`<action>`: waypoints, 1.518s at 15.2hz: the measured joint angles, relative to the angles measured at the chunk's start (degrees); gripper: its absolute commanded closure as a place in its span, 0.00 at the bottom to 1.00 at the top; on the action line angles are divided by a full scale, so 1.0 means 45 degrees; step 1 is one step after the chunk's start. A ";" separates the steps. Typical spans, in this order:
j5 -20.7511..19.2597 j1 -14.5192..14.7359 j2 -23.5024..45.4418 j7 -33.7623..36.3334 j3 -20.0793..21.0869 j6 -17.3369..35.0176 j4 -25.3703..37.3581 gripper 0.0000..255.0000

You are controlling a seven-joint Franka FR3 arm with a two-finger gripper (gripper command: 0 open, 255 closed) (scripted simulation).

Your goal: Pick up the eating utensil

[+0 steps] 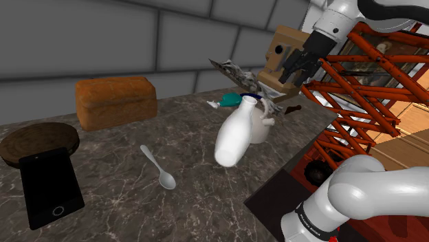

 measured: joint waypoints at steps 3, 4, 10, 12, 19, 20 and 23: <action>0.0190 0.0092 -0.0030 0.0298 0.0337 0.0392 -0.0352 0.00; 0.0324 0.0159 -0.0059 0.0510 0.0577 0.0647 -0.0583 0.00; 0.1159 0.0626 0.0248 0.1845 0.2152 0.2444 -0.1693 0.00; 0.1418 0.0782 0.0520 0.2296 0.2700 0.3075 -0.1907 0.00; 0.2058 0.1272 0.1980 0.4047 0.4678 0.6933 -0.2028 0.00; 0.2074 0.1321 0.2300 0.4259 0.4903 0.7514 -0.2019 0.00; 0.2019 0.1517 0.3115 0.5094 0.5670 0.8947 -0.1918 0.00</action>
